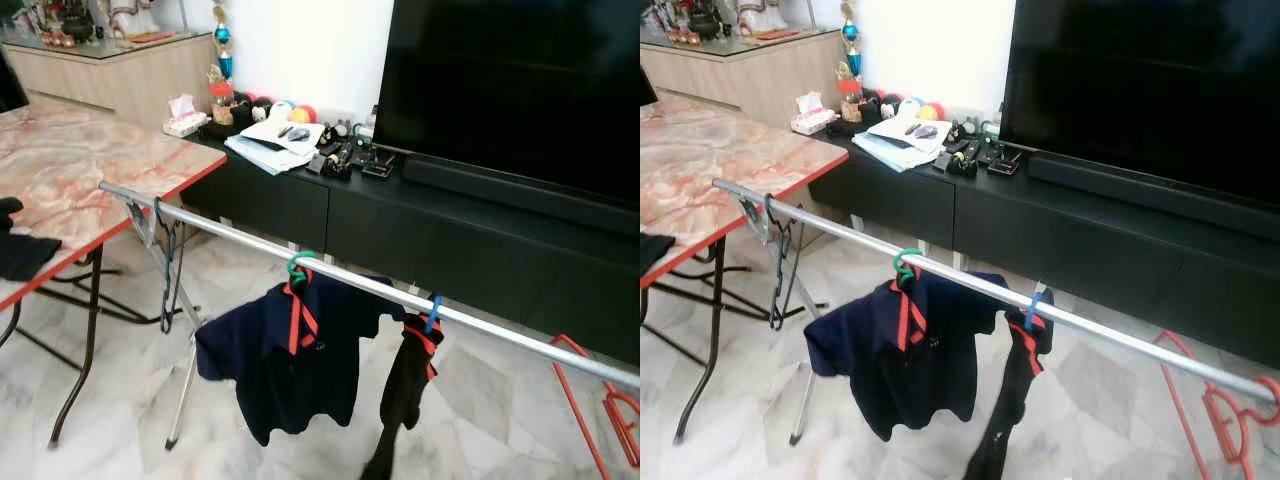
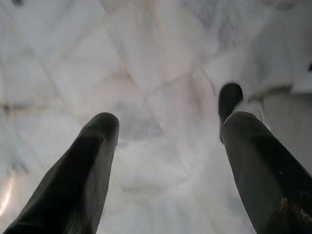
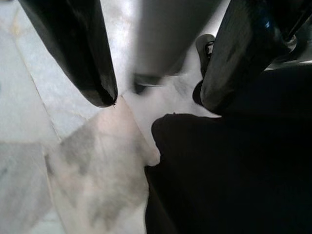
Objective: Hang hanger
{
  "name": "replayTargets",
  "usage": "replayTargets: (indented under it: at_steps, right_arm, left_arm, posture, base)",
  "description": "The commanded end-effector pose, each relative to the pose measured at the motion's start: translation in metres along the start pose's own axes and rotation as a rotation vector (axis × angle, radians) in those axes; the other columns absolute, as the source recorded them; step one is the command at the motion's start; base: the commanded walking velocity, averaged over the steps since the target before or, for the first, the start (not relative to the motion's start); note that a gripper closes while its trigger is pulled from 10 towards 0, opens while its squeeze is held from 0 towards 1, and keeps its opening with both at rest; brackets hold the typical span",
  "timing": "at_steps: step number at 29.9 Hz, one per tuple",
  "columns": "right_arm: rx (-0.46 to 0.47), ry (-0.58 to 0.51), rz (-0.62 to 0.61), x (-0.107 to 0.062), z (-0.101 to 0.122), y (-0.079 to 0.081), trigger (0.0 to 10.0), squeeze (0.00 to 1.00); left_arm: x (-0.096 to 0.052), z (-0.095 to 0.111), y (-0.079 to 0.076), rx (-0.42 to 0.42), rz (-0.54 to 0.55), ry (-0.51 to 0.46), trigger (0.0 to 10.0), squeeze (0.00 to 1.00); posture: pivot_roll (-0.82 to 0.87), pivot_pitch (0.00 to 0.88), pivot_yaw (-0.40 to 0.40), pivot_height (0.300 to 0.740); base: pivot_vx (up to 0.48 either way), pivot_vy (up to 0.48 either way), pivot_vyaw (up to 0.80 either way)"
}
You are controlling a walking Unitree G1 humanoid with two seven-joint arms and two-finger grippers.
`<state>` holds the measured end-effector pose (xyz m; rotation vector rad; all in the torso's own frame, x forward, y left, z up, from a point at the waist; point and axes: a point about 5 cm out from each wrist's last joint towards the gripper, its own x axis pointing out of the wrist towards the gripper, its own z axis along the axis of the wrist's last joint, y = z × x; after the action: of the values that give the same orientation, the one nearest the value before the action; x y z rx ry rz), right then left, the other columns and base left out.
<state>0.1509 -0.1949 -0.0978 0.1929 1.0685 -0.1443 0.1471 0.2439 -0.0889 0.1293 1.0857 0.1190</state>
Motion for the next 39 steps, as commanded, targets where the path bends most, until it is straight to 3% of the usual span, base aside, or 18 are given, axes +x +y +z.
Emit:
replayTargets:
  at_steps: [1,10,14,16,18,20,24,27,30,32,36,39]
  right_arm:
    - [0.014,0.0,-0.036,-0.002,-0.001,-0.011,10.0,0.0]
    - [0.053,-0.044,-0.096,-0.002,0.002,-0.014,10.0,0.0]
    - [0.086,-0.119,-0.225,-0.004,0.006,-0.021,10.0,0.0]
    - [0.089,-0.122,-0.23,-0.004,0.006,-0.022,10.0,0.0]
    - [0.077,-0.288,-0.289,-0.005,0.046,-0.022,10.0,0.0]
    - [0.068,-0.378,-0.323,-0.008,0.069,-0.022,10.0,0.0]
    - [0.044,-0.429,-0.355,-0.011,0.078,-0.029,10.0,0.0]
    - [-0.021,-0.556,-0.372,-0.018,0.097,-0.028,10.0,0.0]
    - [-0.009,-0.744,-0.371,-0.03,0.122,-0.024,10.0,0.0]
    - [-0.009,-0.778,-0.369,-0.033,0.126,-0.023,10.0,0.0]
    - [-0.039,-1.031,-0.371,-0.074,0.141,-0.017,10.0,0.0]
    - [-0.05,-1.04,-0.373,-0.086,0.134,-0.017,10.0,0.0]
  left_arm:
    - [0.0,-0.002,-0.003,0.022,-0.012,0.008,10.0,0.0]
    - [-0.004,-0.018,0.004,0.031,-0.005,0.024,10.0,0.0]
    - [-0.006,-0.029,0.004,0.029,-0.008,0.042,10.0,0.0]
    - [-0.006,-0.03,0.004,0.028,-0.008,0.043,10.0,0.0]
    - [-0.007,-0.036,0.0,0.032,-0.017,0.053,10.0,0.0]
    - [-0.007,-0.038,-0.003,0.031,-0.02,0.057,10.0,0.0]
    - [-0.007,-0.039,-0.005,0.029,-0.023,0.056,10.0,0.0]
    - [-0.007,-0.039,-0.007,0.028,-0.022,0.055,10.0,0.0]
    - [-0.007,-0.039,-0.007,0.032,-0.021,0.055,10.0,0.0]
    - [-0.007,-0.039,-0.008,0.032,-0.021,0.055,10.0,0.0]
    - [-0.007,-0.039,-0.007,0.037,-0.02,0.056,10.0,0.0]
    - [-0.007,-0.038,-0.007,0.039,-0.02,0.056,10.0,0.0]
  posture:
    - [0.07,0.0,-0.007,0.74]
    - [0.07,0.0,-0.009,0.74]
    - [0.07,0.0,-0.01,0.74]
    - [0.07,0.0,-0.01,0.74]
    - [0.06,0.0,-0.012,0.74]
    - [0.06,0.0,-0.014,0.74]
    - [0.07,0.0,-0.017,0.74]
    - [0.07,0.0,-0.018,0.74]
    - [0.07,0.0,-0.02,0.74]
    - [0.07,0.0,-0.02,0.74]
    - [0.06,0.0,-0.023,0.74]
    - [0.05,0.0,-0.023,0.74]
  base:
    - [0.0,0.48,0.0]
    - [0.0,0.084,0.0]
    - [0.0,0.0,0.0]
    - [0.0,0.0,0.0]
    - [0.0,0.0,0.0]
    - [0.0,0.0,0.0]
    - [0.0,0.0,0.0]
    - [0.0,0.0,0.0]
    - [0.0,0.0,0.0]
    - [0.0,0.0,0.0]
    - [0.0,0.0,0.0]
    - [0.0,0.0,0.0]
